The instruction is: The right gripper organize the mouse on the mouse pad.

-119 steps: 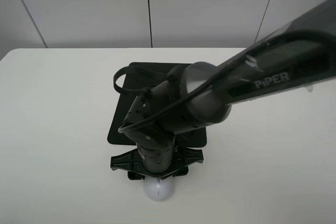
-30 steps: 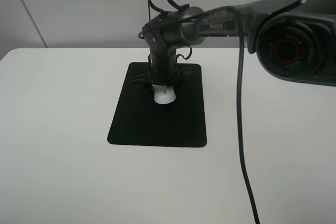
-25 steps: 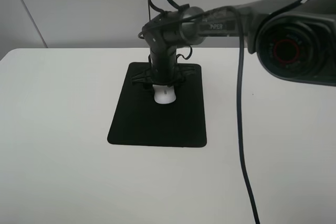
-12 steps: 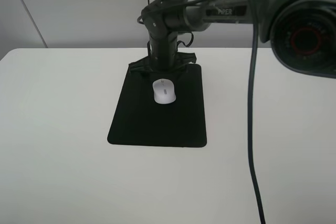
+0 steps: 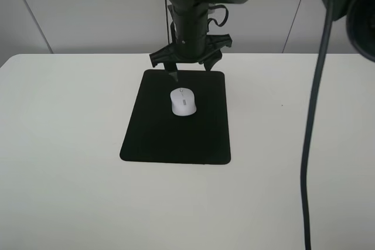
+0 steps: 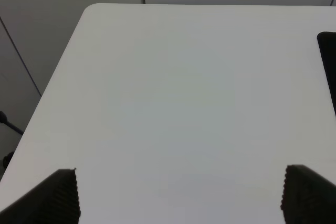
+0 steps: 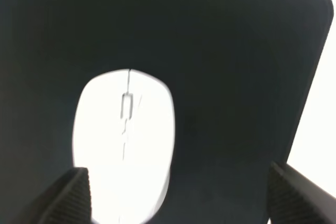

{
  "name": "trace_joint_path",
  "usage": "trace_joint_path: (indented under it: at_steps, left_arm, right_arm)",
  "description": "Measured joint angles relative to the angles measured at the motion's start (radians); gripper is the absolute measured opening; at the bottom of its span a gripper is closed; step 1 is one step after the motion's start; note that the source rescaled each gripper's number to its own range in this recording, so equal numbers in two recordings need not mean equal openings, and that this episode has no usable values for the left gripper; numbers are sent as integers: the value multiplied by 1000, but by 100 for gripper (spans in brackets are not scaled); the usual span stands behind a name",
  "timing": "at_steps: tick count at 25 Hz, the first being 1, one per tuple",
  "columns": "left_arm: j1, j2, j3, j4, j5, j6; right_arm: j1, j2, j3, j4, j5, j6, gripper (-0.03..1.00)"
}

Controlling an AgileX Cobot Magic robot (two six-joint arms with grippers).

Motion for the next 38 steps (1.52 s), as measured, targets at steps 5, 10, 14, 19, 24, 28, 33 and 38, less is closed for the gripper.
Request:
trace_joint_path:
  at_steps: [5, 10, 14, 19, 24, 28, 33, 38]
  left_arm:
    - [0, 0, 0, 0, 0, 0]
    - [0, 0, 0, 0, 0, 0]
    - [0, 0, 0, 0, 0, 0]
    - [0, 0, 0, 0, 0, 0]
    - [0, 0, 0, 0, 0, 0]
    - [0, 0, 0, 0, 0, 0]
    - [0, 0, 0, 0, 0, 0]
    - [0, 0, 0, 0, 0, 0]
  right_arm:
    - [-49, -123, 167, 54, -44, -37, 54]
    - [-135, -315, 457, 86, -170, -37, 57]
    - [-230, -486, 689, 114, -249, -37, 72]
    - [-359, -675, 901, 121, -244, -37, 74]
    - [-505, -856, 1045, 136, -189, -92, 74]
    - [-575, -1003, 1108, 140, -138, -129, 74]
    - [-583, -1218, 1145, 141, -100, -139, 74]
    - [-583, -1446, 1188, 142, -58, -172, 74]
